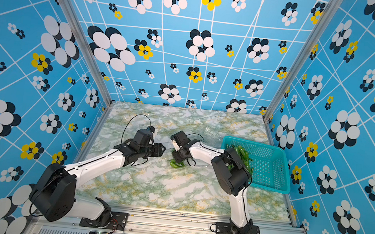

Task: Take small green peppers out of containers
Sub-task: Pick up the green pepper from the packing box, then place the green pepper in the basket.

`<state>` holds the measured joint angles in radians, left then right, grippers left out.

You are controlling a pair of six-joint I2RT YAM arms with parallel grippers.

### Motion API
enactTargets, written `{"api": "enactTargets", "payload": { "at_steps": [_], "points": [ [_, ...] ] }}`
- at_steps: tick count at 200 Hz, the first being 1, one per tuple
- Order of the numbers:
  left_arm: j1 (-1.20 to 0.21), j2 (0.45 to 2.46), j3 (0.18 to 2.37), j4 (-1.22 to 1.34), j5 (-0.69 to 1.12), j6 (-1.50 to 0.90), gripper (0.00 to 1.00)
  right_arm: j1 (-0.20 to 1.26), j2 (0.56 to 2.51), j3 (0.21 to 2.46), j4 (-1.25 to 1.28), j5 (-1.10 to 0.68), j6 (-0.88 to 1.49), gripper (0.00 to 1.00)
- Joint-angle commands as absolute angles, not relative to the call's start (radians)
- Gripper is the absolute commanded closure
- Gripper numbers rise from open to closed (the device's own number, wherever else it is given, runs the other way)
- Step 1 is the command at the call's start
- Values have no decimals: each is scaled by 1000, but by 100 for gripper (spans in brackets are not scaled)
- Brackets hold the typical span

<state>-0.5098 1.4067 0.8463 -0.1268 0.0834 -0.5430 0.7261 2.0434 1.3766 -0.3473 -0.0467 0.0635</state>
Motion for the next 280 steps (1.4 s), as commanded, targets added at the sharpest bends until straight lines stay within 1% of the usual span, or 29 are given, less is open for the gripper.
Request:
{"api": "enactTargets", "payload": {
  "at_steps": [1,15,38,62,95,109,135,157,169,187,202,211,228,278,280],
  "points": [
    [-505,1417,857,-112,92,-545,46,731,2036,1392,-356,-22,64,96],
    [-505,1415,856,-108,86,-545,46,731,2008,1369,-336,-16,62,100],
    [-506,1414,847,-87,101,-547,46,731,1936,1315,-288,-32,53,100],
    [-506,1405,830,-35,155,-547,46,732,1831,1236,-217,-48,42,100],
    [-508,1389,803,45,244,-550,45,732,1644,1094,-100,20,35,100],
    [-517,1383,801,67,271,-542,45,732,1556,1038,-63,88,31,100],
    [-571,1389,832,46,254,-493,45,732,1406,960,-37,263,16,100],
    [-636,1420,879,19,261,-444,46,728,1306,928,-67,514,21,100],
    [-677,1440,904,14,279,-411,46,712,1272,922,-97,719,47,100],
    [-755,1472,947,-6,295,-351,46,631,1243,940,-221,827,143,100],
    [-808,1500,981,-25,300,-317,47,553,1225,931,-277,837,211,100],
    [-832,1517,998,-36,309,-299,47,526,1217,918,-294,875,242,100],
    [-866,1545,1031,-67,320,-266,47,466,1225,919,-360,892,312,100],
    [-887,1599,1088,-143,268,-248,48,396,1377,958,-445,889,401,100],
    [-888,1599,1088,-145,263,-248,48,395,1385,962,-449,889,406,99]
  ]
}}
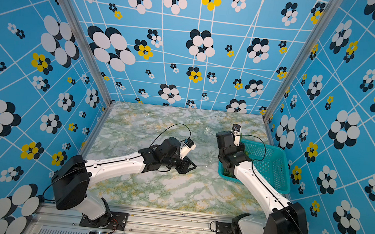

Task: Take small green peppers out of containers
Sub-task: Place the green pepper in the basket.

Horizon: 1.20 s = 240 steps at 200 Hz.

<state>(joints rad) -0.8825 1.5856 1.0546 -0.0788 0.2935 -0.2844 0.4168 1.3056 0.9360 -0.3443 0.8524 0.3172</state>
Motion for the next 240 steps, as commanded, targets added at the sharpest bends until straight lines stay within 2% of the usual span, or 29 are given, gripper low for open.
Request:
{"api": "enactTargets", "payload": {
  "at_steps": [1,45,83,108,135,165,187,211,240],
  "points": [
    [-888,1598,1088,-145,262,-248,48,395,1390,966,-454,889,408,98],
    [-889,1571,1082,-169,171,-245,46,389,1477,1028,-526,866,436,74],
    [-887,1533,1059,-172,49,-250,45,392,1383,983,-444,770,388,49],
    [-880,1494,1039,-168,-20,-263,44,393,1302,934,-366,674,348,48],
    [-846,1423,977,-128,-70,-290,43,400,1254,862,-196,317,285,48],
    [-750,1364,935,-155,-128,-372,42,465,1386,957,-225,39,217,49],
    [-630,1334,893,-176,-99,-465,42,582,1511,1056,-299,-18,143,50],
    [-508,1347,867,-196,-26,-541,42,670,1643,1151,-363,16,119,52],
    [-452,1398,869,-204,39,-577,43,721,1753,1209,-371,-37,100,52]
  ]
}}
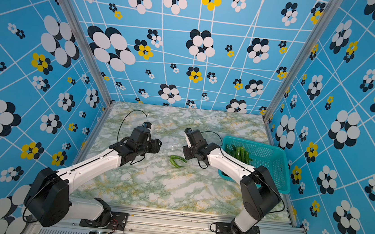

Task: Take small green peppers out of containers
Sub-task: Place the green pepper in the basket, then pick up the green pepper from the packing box.

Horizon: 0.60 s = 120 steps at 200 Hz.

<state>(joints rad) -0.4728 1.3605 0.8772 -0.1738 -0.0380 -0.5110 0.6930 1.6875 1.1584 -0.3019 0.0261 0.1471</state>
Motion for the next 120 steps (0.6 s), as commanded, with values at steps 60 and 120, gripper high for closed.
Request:
{"api": "enactTargets", "payload": {
  "at_steps": [60,120],
  "points": [
    [-450,1493,913,-212,128,-583,44,773,1939,1356,-494,78,35,56],
    [-450,1496,911,-202,139,-576,44,773,2031,1426,-540,122,6,55]
  ]
}}
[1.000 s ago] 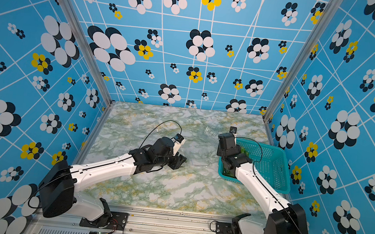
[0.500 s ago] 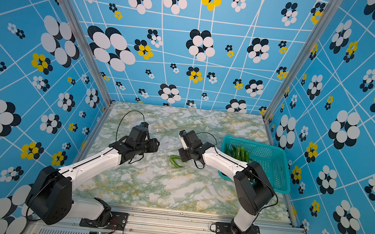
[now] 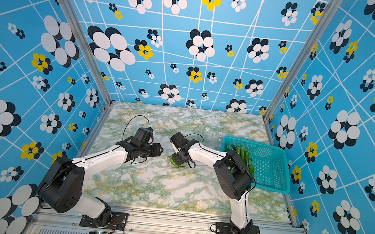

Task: Take small green peppers out of containers
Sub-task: Pick up the green pepper from the packing box.

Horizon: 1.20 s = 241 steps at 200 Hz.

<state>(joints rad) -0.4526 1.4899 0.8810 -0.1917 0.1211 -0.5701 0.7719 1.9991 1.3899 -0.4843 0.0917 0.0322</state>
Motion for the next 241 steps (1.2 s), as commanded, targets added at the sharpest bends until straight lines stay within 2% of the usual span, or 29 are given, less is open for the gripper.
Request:
{"api": "enactTargets", "payload": {
  "at_steps": [1,30,94,116,182,241],
  "points": [
    [-451,1496,911,-202,140,-576,44,773,2032,1426,-540,122,6,55],
    [-448,1498,913,-202,141,-576,44,773,2058,1439,-548,100,3,58],
    [-448,1488,912,-202,144,-574,45,773,2062,1444,-557,90,7,93],
    [-449,1483,906,-190,152,-572,45,773,2048,1439,-550,99,12,100],
    [-464,1456,882,-107,229,-565,47,772,1832,1310,-436,193,38,100],
    [-603,1451,938,-78,278,-454,47,710,1551,1118,-293,487,131,100]
  ]
}}
